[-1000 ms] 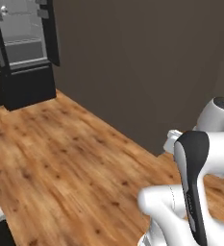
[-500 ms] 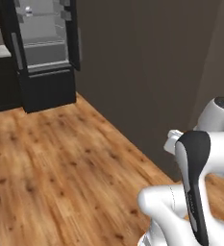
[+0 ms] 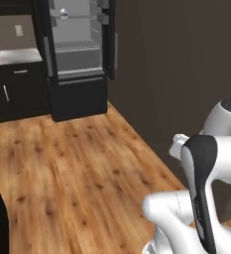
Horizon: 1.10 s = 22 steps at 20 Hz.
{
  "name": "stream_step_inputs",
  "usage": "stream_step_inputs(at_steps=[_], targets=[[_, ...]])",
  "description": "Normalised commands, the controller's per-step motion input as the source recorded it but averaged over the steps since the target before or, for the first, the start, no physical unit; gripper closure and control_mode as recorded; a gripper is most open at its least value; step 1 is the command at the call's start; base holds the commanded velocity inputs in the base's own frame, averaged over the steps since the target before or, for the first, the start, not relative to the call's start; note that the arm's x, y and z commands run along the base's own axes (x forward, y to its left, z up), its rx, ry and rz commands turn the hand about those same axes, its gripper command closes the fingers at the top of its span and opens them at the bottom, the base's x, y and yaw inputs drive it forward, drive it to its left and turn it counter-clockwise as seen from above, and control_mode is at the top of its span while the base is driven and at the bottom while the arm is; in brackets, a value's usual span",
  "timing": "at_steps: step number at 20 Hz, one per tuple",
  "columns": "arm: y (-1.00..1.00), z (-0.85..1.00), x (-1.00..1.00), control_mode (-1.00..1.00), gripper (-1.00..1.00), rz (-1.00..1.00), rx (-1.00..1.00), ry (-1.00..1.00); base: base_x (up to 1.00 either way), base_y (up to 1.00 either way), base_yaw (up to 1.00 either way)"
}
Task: Take a sugar cube from the saucer and place it inside the coffee. Then, grab milk from the fridge and place it next to the coffee on the counter to sweeten the coffee.
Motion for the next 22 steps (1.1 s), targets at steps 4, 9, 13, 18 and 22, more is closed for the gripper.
stream_step_inputs(at_steps=[4,9,13,18,22], targets=[[0.00,0.00,0.00,1.00,-1.00,0.00,0.00,0.00,1.00,-0.03,0.28],[0.00,0.00,0.00,1.00,-1.00,0.00,0.00,0.00,1.00,-0.15,0.30],[0.00,0.00,0.00,1.00,-1.00,0.00,0.00,0.00,1.00,-0.41,0.26],[0.00,0.00,0.00,1.00,-1.00,0.00,0.00,0.00,1.00,-0.74,0.19],[0.00,0.00,0.00,1.00,-1.00,0.00,0.00,0.00,1.00,-0.58,0.14]])
